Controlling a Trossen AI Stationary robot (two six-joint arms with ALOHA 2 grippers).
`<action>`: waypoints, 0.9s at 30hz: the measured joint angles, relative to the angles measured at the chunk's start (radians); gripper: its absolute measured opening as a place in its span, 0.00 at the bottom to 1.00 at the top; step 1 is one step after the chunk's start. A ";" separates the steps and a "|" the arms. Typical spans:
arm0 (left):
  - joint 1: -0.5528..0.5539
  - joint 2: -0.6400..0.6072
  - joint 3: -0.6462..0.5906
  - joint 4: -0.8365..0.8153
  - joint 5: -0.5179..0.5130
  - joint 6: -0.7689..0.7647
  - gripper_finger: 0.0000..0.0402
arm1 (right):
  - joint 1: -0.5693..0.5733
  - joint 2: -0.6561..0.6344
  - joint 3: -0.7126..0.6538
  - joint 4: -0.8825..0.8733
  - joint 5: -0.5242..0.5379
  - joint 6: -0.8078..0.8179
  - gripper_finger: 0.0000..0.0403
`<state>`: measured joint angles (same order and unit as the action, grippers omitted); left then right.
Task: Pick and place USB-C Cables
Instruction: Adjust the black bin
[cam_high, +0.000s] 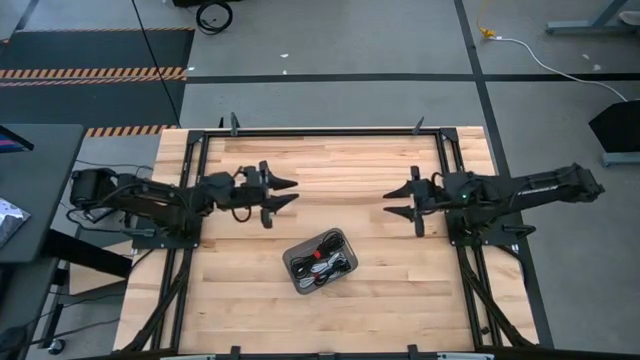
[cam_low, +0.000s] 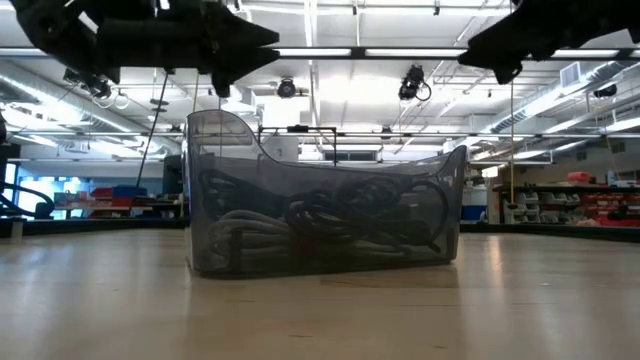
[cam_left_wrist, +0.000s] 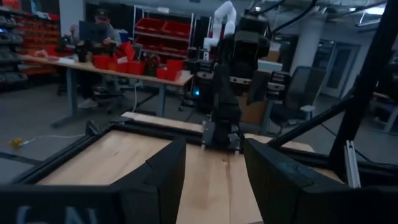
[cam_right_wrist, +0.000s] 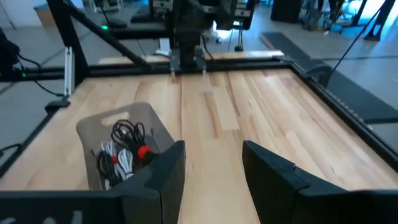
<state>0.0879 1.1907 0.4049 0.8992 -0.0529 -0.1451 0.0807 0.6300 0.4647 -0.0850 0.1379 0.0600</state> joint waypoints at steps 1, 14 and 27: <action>0.000 -0.011 -0.009 0.003 0.000 0.002 0.43 | 0.000 -0.019 -0.004 -0.006 0.000 0.000 0.41; 0.000 -0.205 -0.138 -0.045 -0.023 0.004 0.43 | 0.005 -0.223 -0.047 -0.142 0.003 0.064 0.41; -0.003 -0.376 -0.303 -0.086 -0.059 -0.031 0.43 | 0.005 -0.498 -0.149 -0.207 0.063 0.114 0.41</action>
<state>0.0852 0.8148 0.1021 0.8131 -0.1117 -0.1764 0.0860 0.1320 0.3158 -0.2920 0.2011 0.1741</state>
